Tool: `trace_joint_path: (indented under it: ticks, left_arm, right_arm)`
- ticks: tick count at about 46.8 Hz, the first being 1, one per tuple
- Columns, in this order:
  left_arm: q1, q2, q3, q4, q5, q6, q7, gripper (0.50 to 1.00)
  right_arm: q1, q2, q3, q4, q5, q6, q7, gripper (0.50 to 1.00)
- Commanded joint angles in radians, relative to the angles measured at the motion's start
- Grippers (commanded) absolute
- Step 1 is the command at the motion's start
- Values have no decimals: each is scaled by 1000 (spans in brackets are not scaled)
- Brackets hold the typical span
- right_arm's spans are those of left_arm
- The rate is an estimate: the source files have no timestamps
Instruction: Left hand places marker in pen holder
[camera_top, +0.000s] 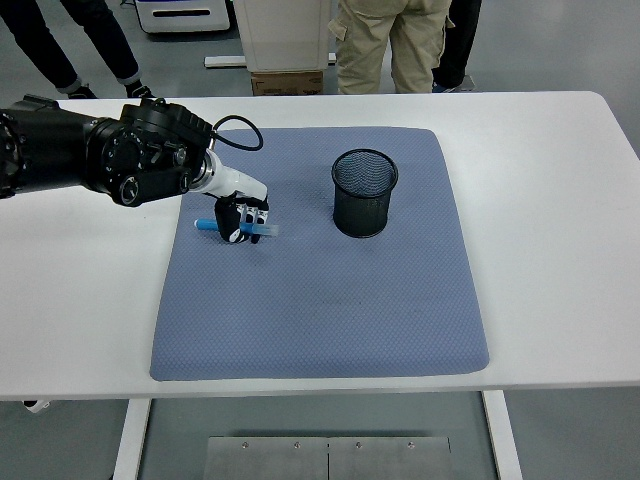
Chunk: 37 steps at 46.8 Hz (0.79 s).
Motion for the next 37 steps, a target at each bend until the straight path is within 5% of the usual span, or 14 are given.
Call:
trace_joint_path:
  ticks: [1,17,25,37]
  left_arm:
    - [-5,2,-7,3,-1,-2,-1,500]
    - [1,3,-13,2,0,-2,-2,500]
    - [3,0,-13,2,0,0,-2,596]
    - [3,-3,-13,2,0,0,-1,604]
  right_arm:
    - [0,0,0,0,0,0,0,1000]
    - [0,0,0,0,0,0,0,1000]
    - [0,0,0,0,0,0,0,1000]
    - [0,0,0,0,0,0,0,1000]
